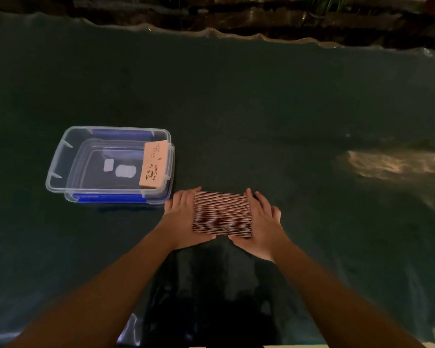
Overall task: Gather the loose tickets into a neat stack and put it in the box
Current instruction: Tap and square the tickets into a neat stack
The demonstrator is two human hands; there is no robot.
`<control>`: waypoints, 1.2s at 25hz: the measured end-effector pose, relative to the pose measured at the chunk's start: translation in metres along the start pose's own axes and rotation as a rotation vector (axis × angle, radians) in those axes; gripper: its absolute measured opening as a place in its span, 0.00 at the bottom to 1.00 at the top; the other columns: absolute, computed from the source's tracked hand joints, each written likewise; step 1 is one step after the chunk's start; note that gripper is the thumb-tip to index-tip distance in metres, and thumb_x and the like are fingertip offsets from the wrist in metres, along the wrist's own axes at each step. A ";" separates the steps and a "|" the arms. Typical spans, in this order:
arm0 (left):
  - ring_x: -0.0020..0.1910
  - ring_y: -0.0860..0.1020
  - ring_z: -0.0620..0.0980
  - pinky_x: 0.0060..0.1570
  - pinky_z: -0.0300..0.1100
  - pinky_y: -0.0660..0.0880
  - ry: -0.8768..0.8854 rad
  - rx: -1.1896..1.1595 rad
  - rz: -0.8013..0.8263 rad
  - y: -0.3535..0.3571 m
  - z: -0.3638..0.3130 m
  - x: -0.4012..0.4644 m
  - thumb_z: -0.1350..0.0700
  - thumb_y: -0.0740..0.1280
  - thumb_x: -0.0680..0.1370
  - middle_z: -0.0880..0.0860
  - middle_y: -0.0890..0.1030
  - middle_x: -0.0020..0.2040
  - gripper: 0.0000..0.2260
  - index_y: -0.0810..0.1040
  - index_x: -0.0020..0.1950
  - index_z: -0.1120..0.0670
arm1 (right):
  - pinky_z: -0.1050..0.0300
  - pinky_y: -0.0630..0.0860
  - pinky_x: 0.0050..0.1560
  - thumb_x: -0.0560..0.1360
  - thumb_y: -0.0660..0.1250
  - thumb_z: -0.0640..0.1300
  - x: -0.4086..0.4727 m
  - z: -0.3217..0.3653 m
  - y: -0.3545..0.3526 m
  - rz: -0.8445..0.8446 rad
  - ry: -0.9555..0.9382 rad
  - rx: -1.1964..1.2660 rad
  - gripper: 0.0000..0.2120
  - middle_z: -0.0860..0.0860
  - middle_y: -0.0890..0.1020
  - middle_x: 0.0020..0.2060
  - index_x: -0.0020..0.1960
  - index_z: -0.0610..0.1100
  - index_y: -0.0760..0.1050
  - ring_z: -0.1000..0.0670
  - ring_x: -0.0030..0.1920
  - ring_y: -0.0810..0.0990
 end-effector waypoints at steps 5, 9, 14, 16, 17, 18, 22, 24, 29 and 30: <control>0.74 0.61 0.51 0.75 0.58 0.58 -0.012 -0.026 -0.028 -0.006 -0.009 0.005 0.25 0.69 0.61 0.49 0.67 0.74 0.48 0.61 0.75 0.46 | 0.38 0.48 0.81 0.67 0.73 0.69 0.007 0.002 -0.003 -0.081 0.064 0.118 0.50 0.49 0.65 0.79 0.79 0.47 0.60 0.48 0.83 0.50; 0.74 0.62 0.52 0.76 0.58 0.57 -0.012 -0.032 0.008 -0.013 -0.013 0.014 0.30 0.76 0.62 0.49 0.67 0.75 0.49 0.61 0.76 0.46 | 0.41 0.53 0.80 0.62 0.78 0.67 0.011 -0.007 -0.012 -0.102 0.144 0.162 0.51 0.50 0.67 0.75 0.77 0.49 0.61 0.47 0.78 0.59; 0.76 0.59 0.53 0.77 0.59 0.57 -0.025 -0.117 0.028 -0.014 -0.011 0.015 0.35 0.81 0.60 0.51 0.63 0.78 0.55 0.56 0.79 0.45 | 0.40 0.50 0.80 0.61 0.80 0.61 0.015 -0.007 -0.012 -0.083 0.145 0.212 0.57 0.52 0.64 0.77 0.82 0.53 0.54 0.48 0.79 0.57; 0.75 0.61 0.53 0.76 0.59 0.60 -0.036 -0.140 0.019 -0.015 -0.014 0.018 0.36 0.81 0.61 0.51 0.63 0.76 0.53 0.58 0.78 0.47 | 0.44 0.51 0.78 0.63 0.79 0.60 0.015 -0.007 -0.011 -0.086 0.148 0.254 0.51 0.51 0.65 0.75 0.79 0.53 0.57 0.48 0.78 0.58; 0.74 0.62 0.53 0.75 0.59 0.62 -0.028 -0.160 0.009 -0.017 -0.016 0.019 0.36 0.81 0.61 0.51 0.64 0.75 0.51 0.59 0.77 0.47 | 0.46 0.52 0.78 0.63 0.79 0.60 0.014 -0.008 -0.012 -0.085 0.154 0.272 0.50 0.51 0.65 0.75 0.78 0.52 0.58 0.49 0.77 0.57; 0.73 0.63 0.52 0.74 0.59 0.64 -0.018 -0.169 -0.002 -0.018 -0.018 0.020 0.36 0.81 0.61 0.51 0.65 0.75 0.50 0.60 0.76 0.47 | 0.47 0.53 0.77 0.63 0.79 0.60 0.014 -0.009 -0.013 -0.086 0.157 0.279 0.50 0.51 0.64 0.74 0.77 0.52 0.58 0.50 0.76 0.56; 0.75 0.60 0.52 0.75 0.57 0.58 -0.032 -0.097 0.048 -0.012 -0.020 0.022 0.34 0.80 0.61 0.50 0.61 0.77 0.53 0.56 0.78 0.46 | 0.41 0.55 0.79 0.64 0.78 0.61 0.014 -0.011 -0.016 -0.070 0.136 0.217 0.48 0.51 0.65 0.73 0.76 0.52 0.58 0.52 0.73 0.56; 0.75 0.60 0.52 0.75 0.57 0.57 -0.036 -0.110 0.035 -0.011 -0.020 0.023 0.33 0.79 0.61 0.51 0.61 0.77 0.54 0.55 0.78 0.45 | 0.41 0.54 0.79 0.64 0.78 0.60 0.015 -0.011 -0.019 -0.088 0.109 0.208 0.47 0.52 0.66 0.73 0.75 0.54 0.57 0.53 0.74 0.56; 0.75 0.60 0.53 0.75 0.57 0.57 -0.050 -0.086 0.006 -0.008 -0.025 0.030 0.33 0.79 0.61 0.51 0.63 0.77 0.52 0.57 0.77 0.46 | 0.41 0.53 0.79 0.66 0.79 0.60 0.018 -0.015 -0.019 -0.067 0.131 0.205 0.46 0.51 0.67 0.74 0.76 0.52 0.59 0.52 0.75 0.56; 0.75 0.60 0.53 0.75 0.58 0.57 -0.054 -0.083 0.002 -0.009 -0.025 0.030 0.33 0.79 0.61 0.51 0.64 0.77 0.52 0.58 0.78 0.47 | 0.41 0.53 0.79 0.66 0.79 0.60 0.019 -0.016 -0.019 -0.054 0.137 0.209 0.46 0.51 0.67 0.74 0.76 0.51 0.61 0.52 0.75 0.57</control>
Point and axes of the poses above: each hand's wrist, its own x-axis towards the middle knuckle, its own y-axis out of the palm, z = x × y, the point moved 5 cm from there along x, towards the middle knuckle
